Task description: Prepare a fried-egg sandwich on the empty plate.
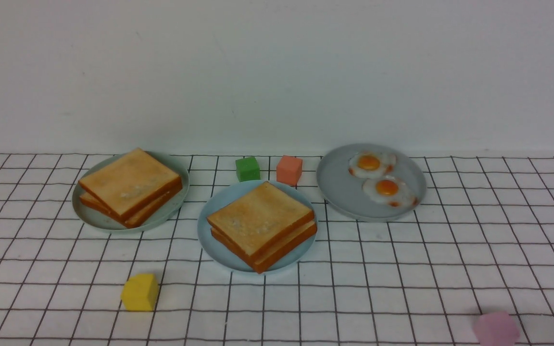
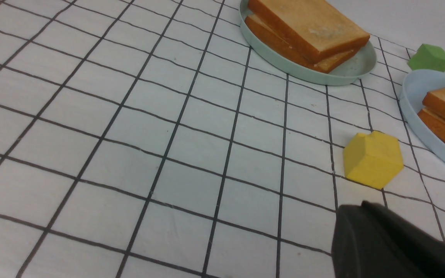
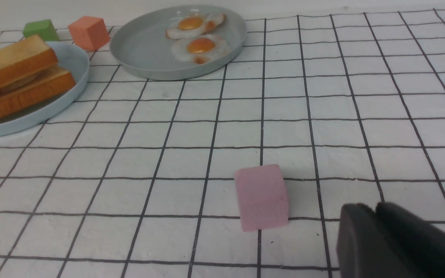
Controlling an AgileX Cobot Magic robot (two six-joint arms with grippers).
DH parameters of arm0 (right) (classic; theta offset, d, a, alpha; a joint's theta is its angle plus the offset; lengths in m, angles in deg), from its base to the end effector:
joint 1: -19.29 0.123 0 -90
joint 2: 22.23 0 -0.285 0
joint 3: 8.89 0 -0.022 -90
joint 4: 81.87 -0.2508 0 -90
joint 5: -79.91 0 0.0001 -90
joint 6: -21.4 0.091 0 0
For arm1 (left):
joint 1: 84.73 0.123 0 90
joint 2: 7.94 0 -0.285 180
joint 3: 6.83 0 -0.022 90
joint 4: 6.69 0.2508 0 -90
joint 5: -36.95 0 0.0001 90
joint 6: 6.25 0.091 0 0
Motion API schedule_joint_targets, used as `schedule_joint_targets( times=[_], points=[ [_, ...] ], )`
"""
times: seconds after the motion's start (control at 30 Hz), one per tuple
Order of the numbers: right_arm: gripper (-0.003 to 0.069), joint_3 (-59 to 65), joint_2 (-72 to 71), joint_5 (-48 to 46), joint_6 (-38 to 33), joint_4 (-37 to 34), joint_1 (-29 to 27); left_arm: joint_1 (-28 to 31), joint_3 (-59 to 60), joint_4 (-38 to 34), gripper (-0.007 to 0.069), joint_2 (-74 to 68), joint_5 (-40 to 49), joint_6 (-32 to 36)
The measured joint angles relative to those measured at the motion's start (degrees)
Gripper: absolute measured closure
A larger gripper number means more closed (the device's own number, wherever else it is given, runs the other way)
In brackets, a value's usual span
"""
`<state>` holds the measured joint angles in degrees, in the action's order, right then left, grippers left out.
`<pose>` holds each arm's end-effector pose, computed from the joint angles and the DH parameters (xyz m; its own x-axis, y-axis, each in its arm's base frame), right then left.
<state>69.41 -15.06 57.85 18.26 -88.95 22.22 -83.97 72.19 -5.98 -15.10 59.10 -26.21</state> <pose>0.0519 0.0069 0.1731 -0.3034 0.0442 -0.9518 -0.0772 0.9945 0.0708 0.0523 0.0011 0.1685 -0.2909 -0.3344 -0.8964 -0.1206 0.9423 -0.3124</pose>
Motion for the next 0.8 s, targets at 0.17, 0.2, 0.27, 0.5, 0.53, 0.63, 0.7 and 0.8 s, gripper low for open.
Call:
schedule_joint_targets(
  times=[0.17, 0.2, 0.27, 0.5, 0.53, 0.63, 0.7, 0.8],
  points=[
    [0.0576, 0.0, 0.0, 0.0, 0.0, 0.0, 0.0, 0.0, 0.0, 0.1, 0.0625, 0.0, 0.0, 0.0],
    [0.0575, 0.0, 0.0, 0.0, 0.0, 0.0, 0.0, 0.0, 0.0, 0.1, 0.0624, 0.0, 0.0, 0.0],
    [0.0573, 0.0, 0.0, 0.0, 0.0, 0.0, 0.0, 0.0, 0.0, 0.1, 0.0622, 0.0, 0.0, 0.0],
    [0.0566, 0.0, 0.0, 0.0, 0.0, 0.0, 0.0, 0.0, 0.0, 0.1, 0.0616, 0.0, 0.0, 0.0],
    [0.0564, 0.0, 0.0, 0.0, 0.0, 0.0, 0.0, 0.0, 0.0, 0.1, 0.0614, 0.0, 0.0, 0.0],
    [0.0559, 0.0, 0.0, 0.0, 0.0, 0.0, 0.0, 0.0, 0.0, 0.1, 0.0613, 0.0, 0.0, 0.0],
    [0.0557, 0.0, 0.0, 0.0, 0.0, 0.0, 0.0, 0.0, 0.0, 0.1, 0.0612, 0.0, 0.0, 0.0],
    [0.0555, 0.0, 0.0, 0.0, 0.0, 0.0, 0.0, 0.0, 0.0, 0.1, 0.061, 0.0, 0.0, 0.0]
  ],
)
